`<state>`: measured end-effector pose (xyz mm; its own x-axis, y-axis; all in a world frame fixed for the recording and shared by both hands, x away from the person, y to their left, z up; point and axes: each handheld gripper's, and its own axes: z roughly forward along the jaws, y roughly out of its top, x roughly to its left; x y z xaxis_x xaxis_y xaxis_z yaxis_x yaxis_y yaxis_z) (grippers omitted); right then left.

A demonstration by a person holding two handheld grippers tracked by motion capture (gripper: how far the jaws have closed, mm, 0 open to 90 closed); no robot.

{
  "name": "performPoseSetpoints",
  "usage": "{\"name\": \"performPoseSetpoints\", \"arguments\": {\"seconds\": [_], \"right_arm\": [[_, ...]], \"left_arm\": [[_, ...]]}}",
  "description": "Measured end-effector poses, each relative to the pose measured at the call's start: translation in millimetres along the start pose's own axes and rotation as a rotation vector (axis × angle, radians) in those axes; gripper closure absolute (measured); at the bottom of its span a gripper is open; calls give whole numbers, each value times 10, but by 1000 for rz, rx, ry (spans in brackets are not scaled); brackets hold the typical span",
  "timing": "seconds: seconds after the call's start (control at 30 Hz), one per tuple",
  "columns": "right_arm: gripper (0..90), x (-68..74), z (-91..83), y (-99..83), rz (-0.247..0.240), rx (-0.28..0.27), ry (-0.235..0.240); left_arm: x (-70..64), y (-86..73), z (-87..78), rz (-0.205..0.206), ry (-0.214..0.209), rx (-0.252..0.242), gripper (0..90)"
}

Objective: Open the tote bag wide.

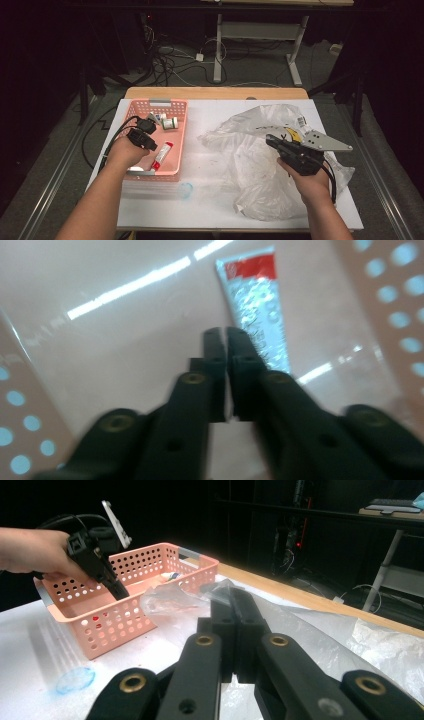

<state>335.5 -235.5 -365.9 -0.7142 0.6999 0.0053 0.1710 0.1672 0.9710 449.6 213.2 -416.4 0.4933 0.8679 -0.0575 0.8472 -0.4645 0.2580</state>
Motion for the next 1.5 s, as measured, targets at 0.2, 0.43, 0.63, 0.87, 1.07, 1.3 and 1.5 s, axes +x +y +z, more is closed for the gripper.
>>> {"name": "performPoseSetpoints", "arguments": {"seconds": [0.2,0.43,0.63,0.87,1.07,1.3,1.5], "right_arm": [[900,16,6,7,2,-1,1],[900,6,-5,11,-2,-5,1],[900,-7,-20,10,4,-5,-2],[900,-7,-7,1,9,-4,-1],[900,-3,-2,-1,5,-1,-2],[900,5,-1,-1,4,-1,2],[900,8,-2,1,3,-1,1]], "left_arm": [[-48,12,-18,3,-63,2,537],[-130,41,100,18,-22,78,355],[-179,81,217,46,-51,187,390],[-244,118,291,52,-25,247,469],[-277,131,296,56,-7,256,560],[-252,127,293,45,-6,246,638],[-237,105,288,45,-7,212,666]]}}
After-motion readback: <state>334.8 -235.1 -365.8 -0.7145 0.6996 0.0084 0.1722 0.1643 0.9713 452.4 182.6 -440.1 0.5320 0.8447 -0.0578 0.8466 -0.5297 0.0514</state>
